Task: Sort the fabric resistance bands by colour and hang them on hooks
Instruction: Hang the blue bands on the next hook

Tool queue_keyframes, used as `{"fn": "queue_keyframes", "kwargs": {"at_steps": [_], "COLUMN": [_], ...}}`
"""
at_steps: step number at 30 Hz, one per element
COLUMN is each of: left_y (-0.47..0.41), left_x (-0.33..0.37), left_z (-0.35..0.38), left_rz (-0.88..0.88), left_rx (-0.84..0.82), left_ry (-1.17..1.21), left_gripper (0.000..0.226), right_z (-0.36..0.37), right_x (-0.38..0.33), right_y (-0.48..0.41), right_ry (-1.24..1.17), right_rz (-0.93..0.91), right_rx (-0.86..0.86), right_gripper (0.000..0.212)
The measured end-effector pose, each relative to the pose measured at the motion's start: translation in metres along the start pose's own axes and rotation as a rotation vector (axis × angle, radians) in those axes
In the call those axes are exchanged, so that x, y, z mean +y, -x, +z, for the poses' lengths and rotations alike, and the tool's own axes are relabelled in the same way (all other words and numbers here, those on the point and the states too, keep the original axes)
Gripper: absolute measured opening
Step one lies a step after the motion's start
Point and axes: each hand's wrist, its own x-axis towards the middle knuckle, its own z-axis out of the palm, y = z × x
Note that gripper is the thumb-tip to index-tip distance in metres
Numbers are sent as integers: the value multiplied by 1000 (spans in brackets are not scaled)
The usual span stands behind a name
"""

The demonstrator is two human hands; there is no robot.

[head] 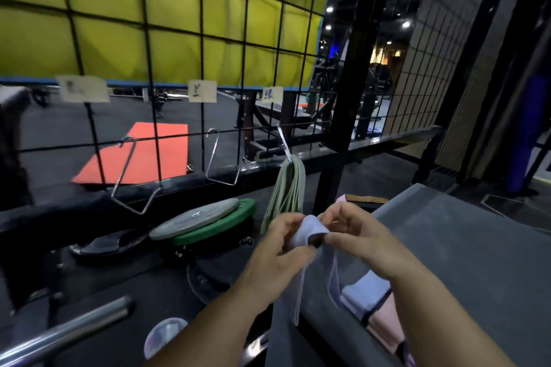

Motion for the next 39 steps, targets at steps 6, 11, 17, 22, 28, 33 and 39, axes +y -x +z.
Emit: {"fn": "queue_keyframes", "kwargs": {"at_steps": [6,11,17,22,28,33,39], "left_y": [15,20,14,5,1,-7,-13], "left_x": [7,14,18,22,44,43,48], "left_z": [-25,-37,-47,-59,-67,-70,-70], "left_rz": [43,207,344,322,444,469,430], "left_rx": [181,349,482,614,778,832,859], "left_ry": [68,59,-177,-338,-440,-477,-585], "left_gripper": [48,37,23,1,18,19,16], "right_z": [32,57,73,78,85,94,101], "right_x": [-11,-26,-41,-51,-62,-66,-68], "right_y": [-23,-39,-56,-67,-81,-91,-101], "right_ry": [-40,-58,-69,-51,-44,-38,74], "right_rz": [-65,-126,-155,-173,-215,-214,-215], "right_rx": [12,33,86,136,245,303,389], "right_gripper": [16,19,27,17,24,18,13]}}
